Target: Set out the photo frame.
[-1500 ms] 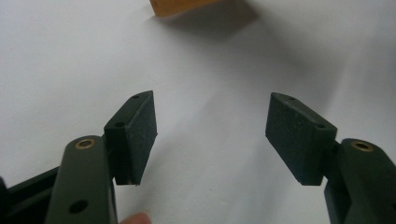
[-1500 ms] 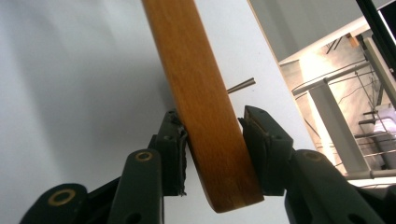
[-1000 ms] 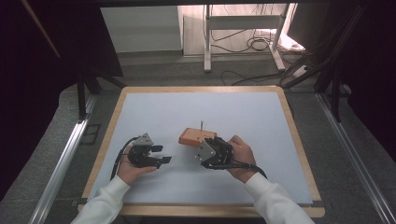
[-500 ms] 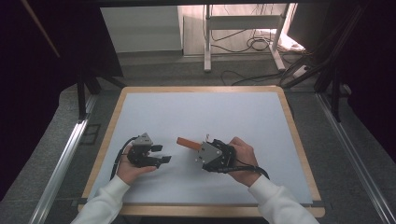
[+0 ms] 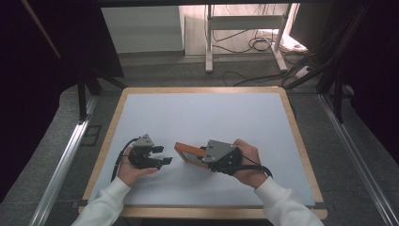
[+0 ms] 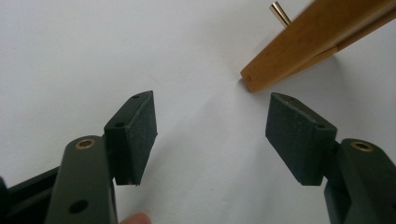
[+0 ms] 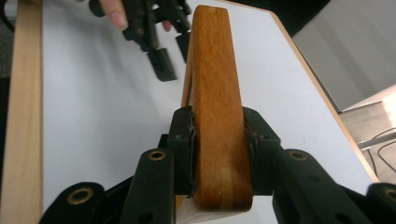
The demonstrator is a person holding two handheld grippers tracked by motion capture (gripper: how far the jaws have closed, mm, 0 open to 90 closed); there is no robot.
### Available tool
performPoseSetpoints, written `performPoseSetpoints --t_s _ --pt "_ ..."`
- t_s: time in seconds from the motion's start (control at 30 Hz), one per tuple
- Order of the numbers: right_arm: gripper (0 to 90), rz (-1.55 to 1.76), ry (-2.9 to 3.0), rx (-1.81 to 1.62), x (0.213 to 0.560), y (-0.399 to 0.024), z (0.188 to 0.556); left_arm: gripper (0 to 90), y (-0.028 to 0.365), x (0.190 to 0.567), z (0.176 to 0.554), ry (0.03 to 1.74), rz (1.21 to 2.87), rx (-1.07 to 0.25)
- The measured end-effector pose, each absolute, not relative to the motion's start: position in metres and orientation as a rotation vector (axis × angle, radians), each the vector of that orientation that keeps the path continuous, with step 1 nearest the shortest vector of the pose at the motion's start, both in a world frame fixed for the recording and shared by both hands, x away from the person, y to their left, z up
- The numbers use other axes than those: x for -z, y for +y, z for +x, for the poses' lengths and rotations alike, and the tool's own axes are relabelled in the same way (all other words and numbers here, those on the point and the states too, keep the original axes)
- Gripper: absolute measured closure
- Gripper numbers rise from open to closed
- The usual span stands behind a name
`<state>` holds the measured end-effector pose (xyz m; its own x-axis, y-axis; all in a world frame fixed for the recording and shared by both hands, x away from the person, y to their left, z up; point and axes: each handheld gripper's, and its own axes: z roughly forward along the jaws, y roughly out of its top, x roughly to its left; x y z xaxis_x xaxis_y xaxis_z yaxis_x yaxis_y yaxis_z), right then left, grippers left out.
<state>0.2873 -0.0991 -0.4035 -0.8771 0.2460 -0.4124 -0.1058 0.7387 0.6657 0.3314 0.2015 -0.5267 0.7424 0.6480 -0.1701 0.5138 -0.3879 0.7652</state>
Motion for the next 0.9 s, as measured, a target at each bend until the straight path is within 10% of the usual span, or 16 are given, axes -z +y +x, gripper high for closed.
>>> performPoseSetpoints --t_s 0.9 --pt "44.5 0.475 2.393 -0.967 0.415 -0.114 0.372 33.6 0.200 0.527 0.331 0.877 2.064 -0.194"
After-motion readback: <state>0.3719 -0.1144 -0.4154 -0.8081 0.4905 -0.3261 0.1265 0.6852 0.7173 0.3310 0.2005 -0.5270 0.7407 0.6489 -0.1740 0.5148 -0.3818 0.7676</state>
